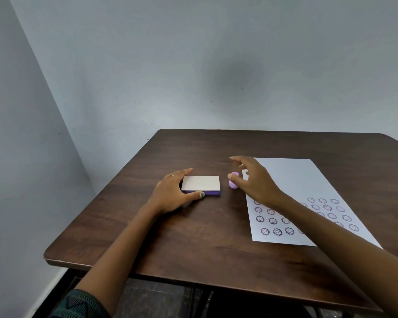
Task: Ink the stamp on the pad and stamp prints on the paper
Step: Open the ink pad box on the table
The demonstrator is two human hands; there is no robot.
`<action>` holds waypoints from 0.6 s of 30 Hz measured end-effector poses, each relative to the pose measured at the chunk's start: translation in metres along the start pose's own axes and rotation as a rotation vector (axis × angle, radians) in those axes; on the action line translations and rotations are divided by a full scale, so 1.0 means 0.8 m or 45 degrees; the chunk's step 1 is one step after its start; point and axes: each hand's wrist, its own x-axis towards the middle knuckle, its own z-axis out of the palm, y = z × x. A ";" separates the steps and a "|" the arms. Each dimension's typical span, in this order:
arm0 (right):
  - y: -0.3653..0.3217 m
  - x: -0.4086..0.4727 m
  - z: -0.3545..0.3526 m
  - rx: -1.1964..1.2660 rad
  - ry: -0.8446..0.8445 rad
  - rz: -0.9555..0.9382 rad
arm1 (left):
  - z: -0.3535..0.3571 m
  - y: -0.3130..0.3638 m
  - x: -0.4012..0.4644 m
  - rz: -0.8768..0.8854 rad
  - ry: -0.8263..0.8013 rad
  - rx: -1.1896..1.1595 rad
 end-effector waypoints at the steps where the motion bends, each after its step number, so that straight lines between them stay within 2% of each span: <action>1: -0.002 0.002 0.000 -0.037 -0.023 -0.039 | 0.000 -0.002 0.001 -0.008 0.002 -0.024; 4: -0.009 0.013 0.001 -0.153 -0.189 -0.146 | -0.001 -0.007 0.005 -0.025 0.001 -0.114; 9: -0.017 0.032 0.010 -0.424 -0.588 -0.199 | -0.002 -0.018 0.011 -0.014 -0.034 -0.194; 18: -0.017 0.046 0.016 -0.519 -0.705 -0.223 | -0.002 -0.024 0.014 -0.006 -0.039 -0.224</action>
